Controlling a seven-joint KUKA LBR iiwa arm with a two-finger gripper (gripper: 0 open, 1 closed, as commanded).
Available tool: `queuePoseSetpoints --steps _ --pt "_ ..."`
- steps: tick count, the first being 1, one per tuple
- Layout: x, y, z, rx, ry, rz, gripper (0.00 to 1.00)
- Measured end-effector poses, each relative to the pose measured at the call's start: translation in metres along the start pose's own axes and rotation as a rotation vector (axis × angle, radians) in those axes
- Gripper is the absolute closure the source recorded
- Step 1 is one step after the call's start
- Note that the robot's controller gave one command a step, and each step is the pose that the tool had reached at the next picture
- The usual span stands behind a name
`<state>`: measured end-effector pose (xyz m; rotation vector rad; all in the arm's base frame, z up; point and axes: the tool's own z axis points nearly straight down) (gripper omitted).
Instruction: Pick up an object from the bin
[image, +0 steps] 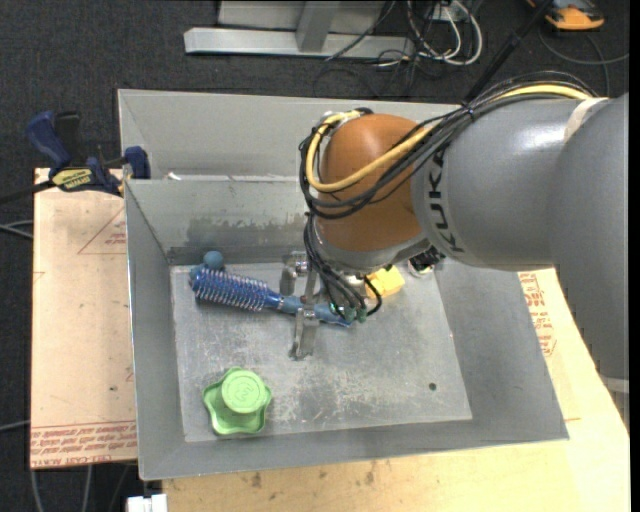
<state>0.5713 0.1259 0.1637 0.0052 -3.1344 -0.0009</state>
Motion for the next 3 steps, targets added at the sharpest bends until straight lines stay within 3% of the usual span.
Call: queuePoseSetpoints --steps 1,2,3 --pt "-0.045 -0.004 0.098 -0.001 -0.005 0.056 0.0" --pt "-0.047 -0.004 0.093 -0.002 -0.01 0.058 1.0" --pt "-0.04 0.019 -0.038 -0.002 -0.016 0.023 1.0"
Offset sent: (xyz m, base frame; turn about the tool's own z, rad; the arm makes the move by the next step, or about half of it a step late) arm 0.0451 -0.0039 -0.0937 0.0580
